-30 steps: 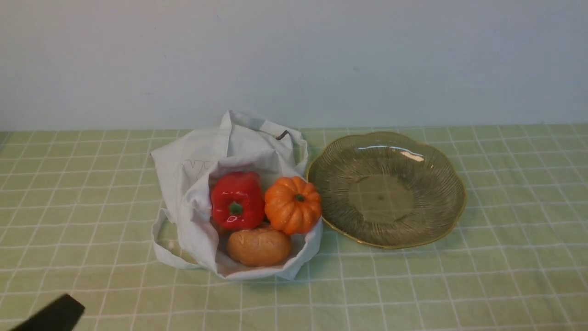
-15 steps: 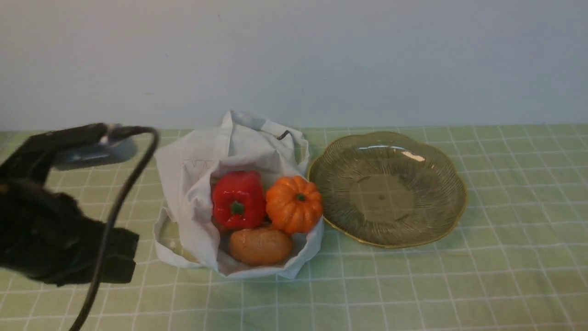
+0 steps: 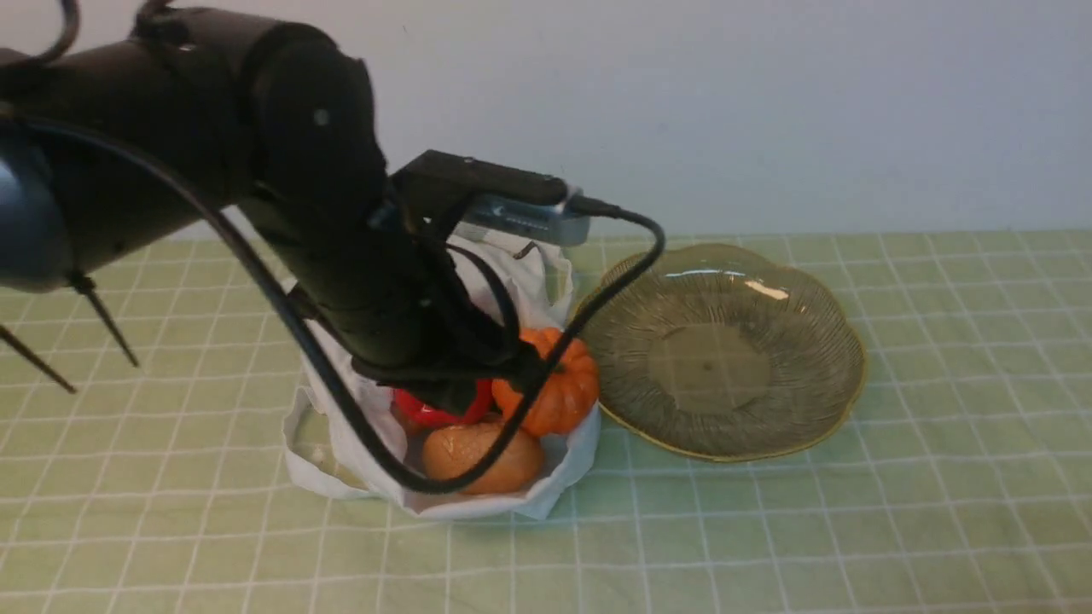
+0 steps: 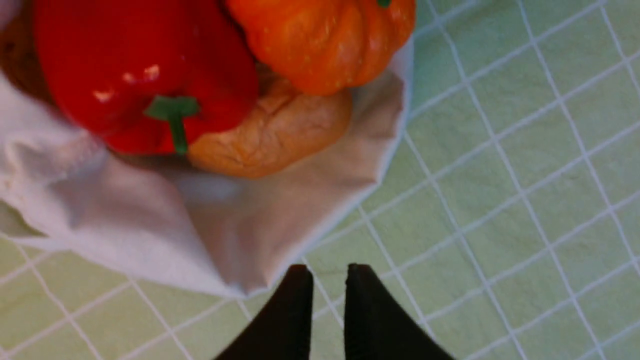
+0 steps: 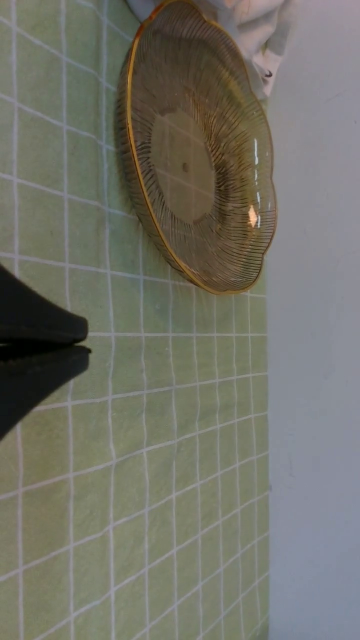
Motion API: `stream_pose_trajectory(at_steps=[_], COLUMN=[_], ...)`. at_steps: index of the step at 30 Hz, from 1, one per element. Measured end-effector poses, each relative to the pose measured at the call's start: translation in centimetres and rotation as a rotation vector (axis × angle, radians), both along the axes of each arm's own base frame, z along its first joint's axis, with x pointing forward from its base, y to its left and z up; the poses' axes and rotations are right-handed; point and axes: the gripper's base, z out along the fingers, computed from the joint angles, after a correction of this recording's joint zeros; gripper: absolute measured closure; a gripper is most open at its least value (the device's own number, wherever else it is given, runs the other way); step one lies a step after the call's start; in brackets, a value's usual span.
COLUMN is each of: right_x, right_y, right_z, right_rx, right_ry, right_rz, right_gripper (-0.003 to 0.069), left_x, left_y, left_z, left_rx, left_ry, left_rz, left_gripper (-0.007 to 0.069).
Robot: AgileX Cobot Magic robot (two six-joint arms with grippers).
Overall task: Take vegetables from bag on green coffee tablecloth place on plate.
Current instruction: 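Reach into the cloth bag and grasp the pumpkin with the left gripper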
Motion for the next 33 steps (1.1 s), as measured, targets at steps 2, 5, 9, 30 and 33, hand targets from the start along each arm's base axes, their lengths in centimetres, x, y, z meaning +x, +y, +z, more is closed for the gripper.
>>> stream_pose_trajectory(at_steps=[2, 5, 9, 30, 33], right_x=[0.0, 0.0, 0.0, 0.0, 0.0], right_y=[0.0, 0.0, 0.0, 0.0, 0.0], right_z=[0.0, 0.0, 0.0, 0.0, 0.0], right_rx=[0.000, 0.000, 0.000, 0.000, 0.000], right_ry=[0.000, 0.000, 0.000, 0.000, 0.000], right_rz=[0.000, 0.000, 0.000, 0.000, 0.000], right_gripper=[0.0674, 0.0674, 0.0674, 0.0674, 0.0674], left_x=[0.2, 0.6, 1.6, 5.8, 6.0], left_y=[-0.8, -1.9, -2.7, -5.0, -5.1], left_z=[0.0, -0.2, -1.0, -8.3, -8.6], left_rx=[0.008, -0.003, -0.001, 0.091, 0.089], left_ry=[-0.047, -0.119, -0.181, -0.256, -0.266], left_rz=[-0.009, -0.035, -0.060, -0.139, -0.142], left_gripper=[0.0428, 0.0280, 0.0077, -0.0015, 0.0061])
